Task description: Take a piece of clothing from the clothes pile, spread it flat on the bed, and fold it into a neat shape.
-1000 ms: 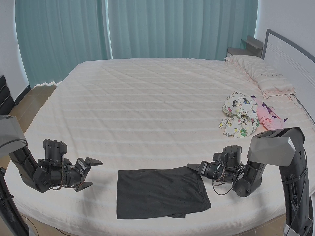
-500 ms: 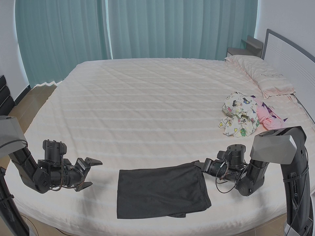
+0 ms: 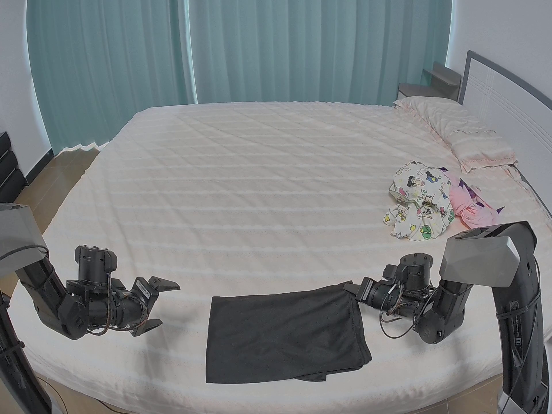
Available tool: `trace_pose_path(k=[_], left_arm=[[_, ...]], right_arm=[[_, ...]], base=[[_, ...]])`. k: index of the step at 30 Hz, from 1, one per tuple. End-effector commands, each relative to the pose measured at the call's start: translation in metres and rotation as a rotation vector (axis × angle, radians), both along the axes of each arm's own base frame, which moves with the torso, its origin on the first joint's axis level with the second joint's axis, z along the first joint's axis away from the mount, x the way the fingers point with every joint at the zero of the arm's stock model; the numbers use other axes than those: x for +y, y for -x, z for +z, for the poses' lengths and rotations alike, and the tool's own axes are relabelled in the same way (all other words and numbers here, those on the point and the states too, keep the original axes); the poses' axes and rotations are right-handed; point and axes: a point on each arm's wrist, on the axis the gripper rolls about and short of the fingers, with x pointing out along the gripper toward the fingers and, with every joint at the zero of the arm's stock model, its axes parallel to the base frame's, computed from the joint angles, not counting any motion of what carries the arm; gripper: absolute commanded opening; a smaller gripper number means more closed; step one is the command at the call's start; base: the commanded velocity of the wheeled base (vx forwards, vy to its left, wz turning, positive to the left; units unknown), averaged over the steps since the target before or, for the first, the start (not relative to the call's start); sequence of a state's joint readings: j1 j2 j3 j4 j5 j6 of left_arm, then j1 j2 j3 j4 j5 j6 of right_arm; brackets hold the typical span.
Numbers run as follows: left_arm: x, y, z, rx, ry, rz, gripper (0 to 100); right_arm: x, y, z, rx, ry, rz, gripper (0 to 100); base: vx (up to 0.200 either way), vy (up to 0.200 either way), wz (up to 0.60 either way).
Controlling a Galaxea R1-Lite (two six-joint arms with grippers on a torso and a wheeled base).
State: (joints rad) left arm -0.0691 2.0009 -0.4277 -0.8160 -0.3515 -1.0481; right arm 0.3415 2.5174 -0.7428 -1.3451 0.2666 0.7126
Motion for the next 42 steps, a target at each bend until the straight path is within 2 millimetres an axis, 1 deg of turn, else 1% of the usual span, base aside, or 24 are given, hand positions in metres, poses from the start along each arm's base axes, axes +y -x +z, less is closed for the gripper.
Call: trace_pose_path(k=[1, 7, 10, 12, 13, 15, 16, 19, 21, 25, 28, 30, 31, 32, 39, 42], left_arm=[[0.0, 0.0, -0.001, 0.003, 0.0, 0.001, 100], [0.0, 0.0, -0.001, 0.003, 0.0, 0.001, 100], [0.0, 0.0, -0.001, 0.003, 0.0, 0.001, 100], [0.0, 0.0, -0.001, 0.004, 0.0, 0.001, 100], [0.0, 0.0, -0.001, 0.004, 0.0, 0.001, 100], [0.0, 0.0, -0.001, 0.003, 0.0, 0.001, 100], [0.0, 0.0, -0.001, 0.003, 0.0, 0.001, 100], [0.0, 0.0, -0.001, 0.003, 0.0, 0.001, 100], [0.0, 0.0, -0.001, 0.003, 0.0, 0.001, 100], [0.0, -0.001, 0.0, 0.001, 0.001, 0.001, 100], [0.0, -0.001, 0.0, 0.001, 0.001, 0.001, 100], [0.0, -0.001, 0.0, 0.001, 0.001, 0.001, 100], [0.0, 0.0, -0.001, 0.003, 0.0, 0.001, 100], [0.0, 0.0, -0.001, 0.003, 0.0, 0.001, 100], [0.0, -0.001, 0.0, -0.001, 0.001, 0.001, 100], [0.0, -0.001, 0.0, -0.001, 0.001, 0.001, 100]], right_arm=[[0.0, 0.0, 0.0, 0.001, 0.001, 0.001, 100], [-0.001, 0.003, -0.004, 0.015, 0.006, 0.001, 100], [-0.002, 0.005, -0.002, 0.018, 0.007, 0.0, 100], [-0.008, 0.014, 0.003, 0.023, 0.009, 0.002, 100], [-0.008, 0.014, 0.003, 0.023, 0.009, 0.002, 100], [-0.011, 0.03, 0.003, 0.039, 0.011, 0.039, 100], [-0.011, 0.03, 0.003, 0.04, 0.011, 0.042, 100], [-0.013, 0.044, -0.004, 0.058, 0.063, 0.12, 100], [-0.013, 0.049, -0.007, 0.057, 0.09, 0.154, 100], [-0.011, 0.047, -0.011, 0.039, 0.107, 0.172, 100], [0.003, 0.049, -0.014, 0.031, 0.12, 0.222, 100], [0.009, 0.052, -0.023, 0.034, 0.151, 0.254, 100], [0.01, 0.051, -0.025, 0.031, 0.157, 0.257, 100], [0.012, 0.047, -0.03, 0.01, 0.181, 0.257, 100], [0.014, 0.046, -0.03, 0.009, 0.191, 0.248, 100], [0.02, 0.047, -0.03, -0.001, 0.186, 0.268, 100]], base=[[0.0, 0.0, 0.0], [0.0, 0.0, 0.0], [0.0, 0.0, 0.0], [0.0, 0.0, 0.0], [0.0, 0.0, 0.0], [0.0, 0.0, 0.0], [0.0, 0.0, 0.0], [0.0, 0.0, 0.0], [0.0, 0.0, 0.0], [0.0, 0.0, 0.0], [0.0, 0.0, 0.0], [0.0, 0.0, 0.0], [0.0, 0.0, 0.0], [0.0, 0.0, 0.0], [0.0, 0.0, 0.0], [0.0, 0.0, 0.0]])
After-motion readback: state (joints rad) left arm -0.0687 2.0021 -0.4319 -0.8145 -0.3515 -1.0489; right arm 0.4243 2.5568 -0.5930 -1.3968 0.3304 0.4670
